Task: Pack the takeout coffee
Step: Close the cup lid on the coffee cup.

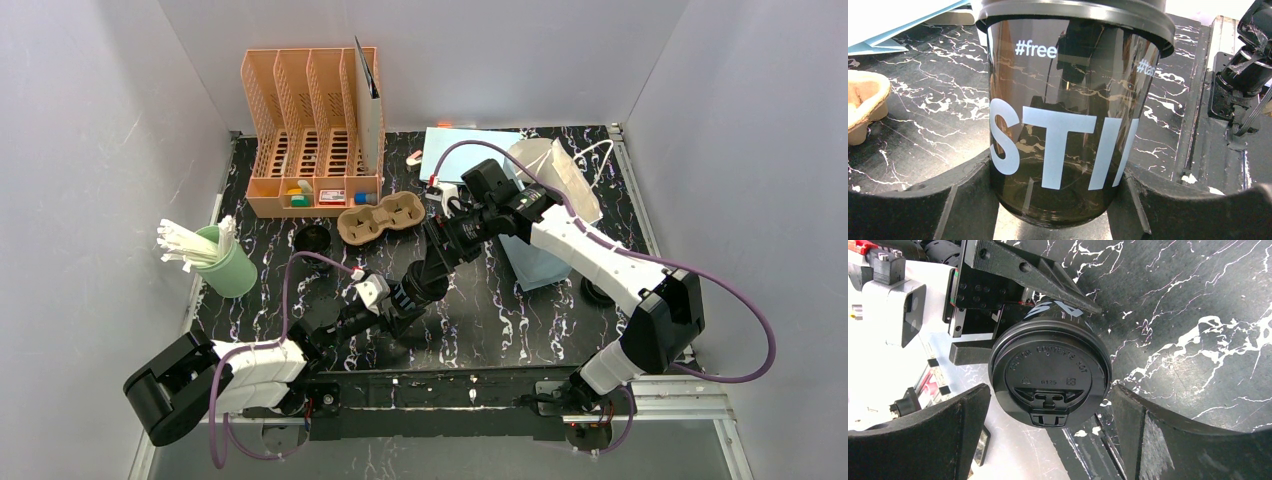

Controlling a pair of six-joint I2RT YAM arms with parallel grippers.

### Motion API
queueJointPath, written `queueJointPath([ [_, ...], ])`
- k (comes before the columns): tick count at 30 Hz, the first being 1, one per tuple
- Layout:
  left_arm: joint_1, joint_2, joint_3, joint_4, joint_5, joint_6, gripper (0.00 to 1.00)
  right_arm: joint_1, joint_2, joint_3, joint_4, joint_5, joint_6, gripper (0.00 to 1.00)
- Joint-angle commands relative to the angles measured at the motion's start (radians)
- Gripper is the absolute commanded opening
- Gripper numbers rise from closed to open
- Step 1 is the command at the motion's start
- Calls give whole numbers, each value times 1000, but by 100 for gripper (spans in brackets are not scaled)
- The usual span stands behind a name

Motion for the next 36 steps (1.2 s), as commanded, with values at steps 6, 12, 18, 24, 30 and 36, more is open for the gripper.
queueJointPath([
  [6, -2, -1, 36, 23, 13, -2, 58, 0, -4, -15, 4, -42, -23, 98],
  [12, -2, 0, 36, 24, 15, -3, 58, 2, 2, -9, 3, -48, -23, 94],
  [18, -2, 4, 38, 23, 12, -4, 59, 13, 9, -4, 4, -56, -24, 98],
  [24, -2, 9, 41, 23, 15, -4, 59, 18, 14, -2, 1, -50, -24, 98],
  [30, -2, 1, 37, 23, 5, -9, 72, 18, 17, 0, -6, -34, -24, 86],
  [36, -2, -6, 24, 23, -24, -22, 94, 18, 19, 24, -55, 87, -20, 82],
])
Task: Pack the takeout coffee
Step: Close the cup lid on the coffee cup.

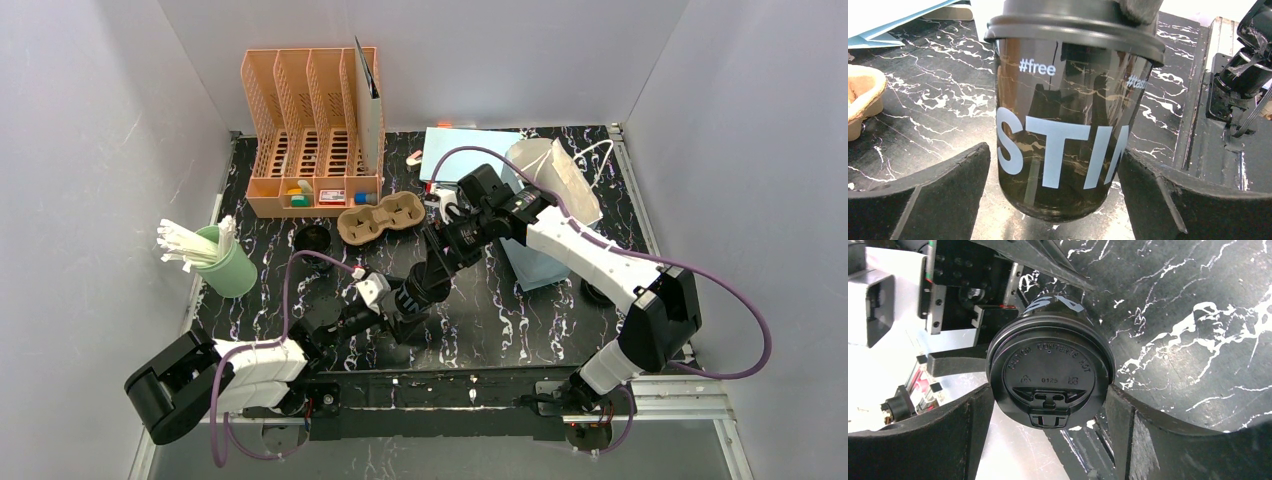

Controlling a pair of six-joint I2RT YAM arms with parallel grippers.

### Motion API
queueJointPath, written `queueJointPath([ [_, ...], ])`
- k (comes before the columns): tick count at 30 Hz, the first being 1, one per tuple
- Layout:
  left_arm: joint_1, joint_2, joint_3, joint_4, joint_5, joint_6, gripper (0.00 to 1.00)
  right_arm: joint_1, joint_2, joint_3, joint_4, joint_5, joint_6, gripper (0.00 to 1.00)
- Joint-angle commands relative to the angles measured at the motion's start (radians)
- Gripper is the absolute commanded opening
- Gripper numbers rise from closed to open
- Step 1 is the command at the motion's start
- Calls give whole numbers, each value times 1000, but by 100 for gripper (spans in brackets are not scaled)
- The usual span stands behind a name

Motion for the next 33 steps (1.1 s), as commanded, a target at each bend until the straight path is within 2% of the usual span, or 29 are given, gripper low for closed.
queueJointPath([
  [1, -1, -17, 17, 30, -28, -8, 97, 6, 2, 43, -47, 84, -1, 81],
  [7, -1, -39, 7, 13, -78, -78, 98, 28, 15, 66, -120, 269, 2, 79],
  [11, -1, -103, 17, -97, -114, -187, 98, 99, 42, 85, -172, 469, 30, 79],
  [16, 0, -302, 39, -365, -191, -339, 98, 184, 92, 102, -216, 641, 61, 80],
  [21, 2, -543, 121, -886, -486, -572, 98, 269, 130, 121, -231, 747, 79, 81],
  [24, 5, -601, 221, -1121, -550, -608, 98, 299, 140, 121, -230, 771, 75, 84],
  [27, 5, -591, 289, -1255, -568, -624, 98, 316, 146, 119, -219, 771, 70, 88],
  [33, 5, -554, 326, -1308, -546, -661, 98, 344, 156, 105, -206, 789, 75, 93],
])
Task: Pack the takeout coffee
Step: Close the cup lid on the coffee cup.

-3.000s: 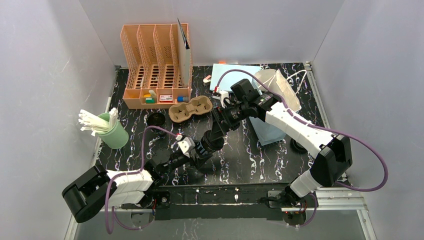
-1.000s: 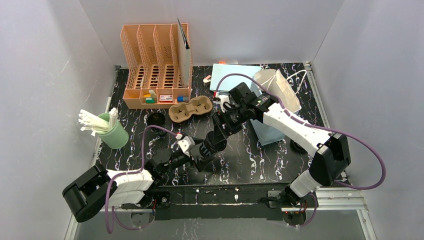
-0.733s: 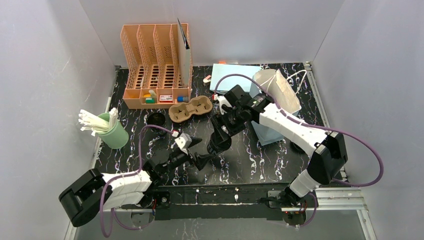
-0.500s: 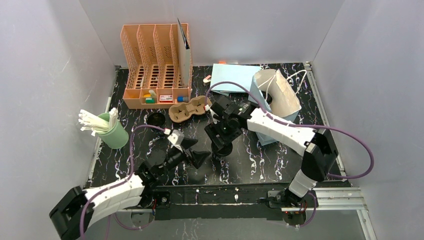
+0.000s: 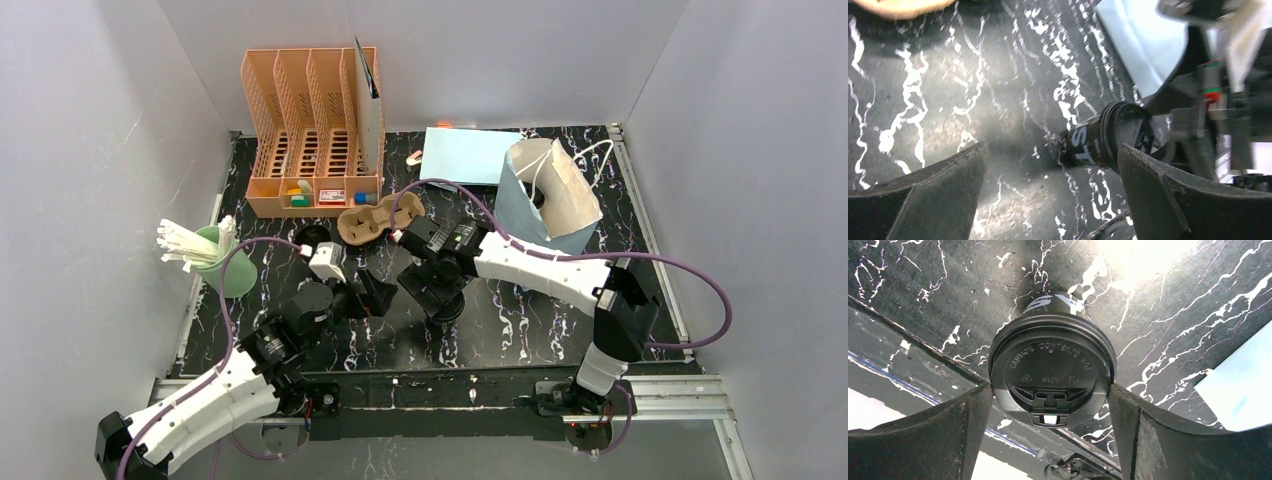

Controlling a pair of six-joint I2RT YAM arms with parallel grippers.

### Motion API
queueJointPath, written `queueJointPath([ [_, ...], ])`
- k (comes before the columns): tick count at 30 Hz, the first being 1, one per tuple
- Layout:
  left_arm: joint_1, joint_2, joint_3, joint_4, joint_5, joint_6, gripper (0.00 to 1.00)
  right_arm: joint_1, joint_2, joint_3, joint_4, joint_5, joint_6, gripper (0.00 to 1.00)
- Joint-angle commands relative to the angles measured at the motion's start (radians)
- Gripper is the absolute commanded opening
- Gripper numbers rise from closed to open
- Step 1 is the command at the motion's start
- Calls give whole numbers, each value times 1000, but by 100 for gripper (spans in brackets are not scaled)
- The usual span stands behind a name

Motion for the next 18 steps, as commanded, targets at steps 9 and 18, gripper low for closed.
queueJointPath([
  [9, 3, 53, 65, -195, -45, -89, 98, 33, -43, 27, 29, 78, -2, 98],
  [18, 3, 191, 151, -147, 11, -53, 93, 32, -107, 57, -11, 205, 45, 98],
])
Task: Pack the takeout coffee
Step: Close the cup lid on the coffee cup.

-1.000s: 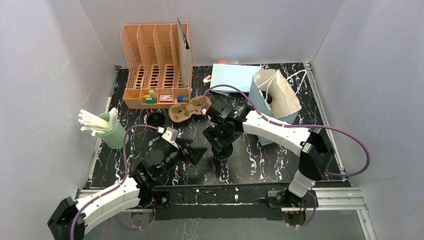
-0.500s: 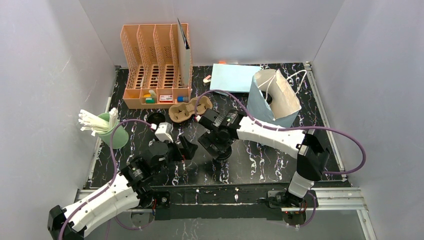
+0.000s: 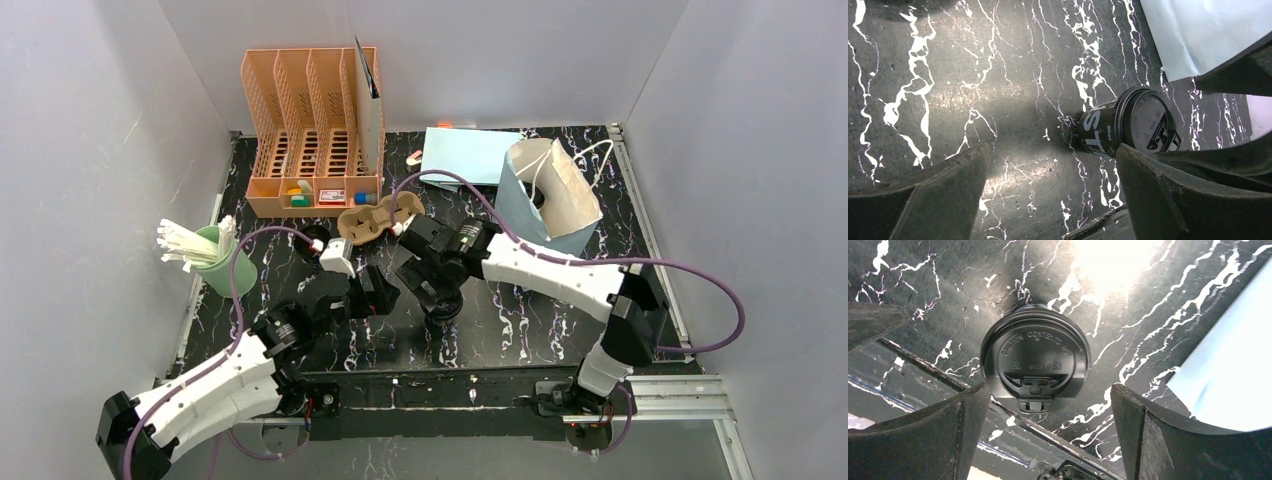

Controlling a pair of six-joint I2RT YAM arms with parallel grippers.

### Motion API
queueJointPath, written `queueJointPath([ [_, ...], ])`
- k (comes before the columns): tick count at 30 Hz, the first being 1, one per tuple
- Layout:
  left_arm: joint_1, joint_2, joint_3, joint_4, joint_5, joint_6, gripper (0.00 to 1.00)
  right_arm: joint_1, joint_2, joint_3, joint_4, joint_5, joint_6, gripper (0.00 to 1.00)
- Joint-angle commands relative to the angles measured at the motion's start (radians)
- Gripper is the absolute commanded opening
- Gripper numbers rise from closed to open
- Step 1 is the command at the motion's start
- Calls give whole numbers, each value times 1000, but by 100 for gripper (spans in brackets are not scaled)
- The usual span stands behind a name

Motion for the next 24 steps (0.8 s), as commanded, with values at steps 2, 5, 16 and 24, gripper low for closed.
queueJointPath([
  [2, 6, 86, 85, 24, 20, 24, 85, 0, -123, -13, 6, 129, 71, 98],
  [5, 17, 150, 123, 43, 52, 35, 75, -7, -215, -79, 64, 153, 154, 94],
  [16, 49, 373, 308, 84, 243, 186, 46, -11, -402, -281, 166, 197, 714, 48],
  [24, 51, 513, 358, 143, 438, 289, 35, -11, -372, -340, 150, 222, 924, 40],
])
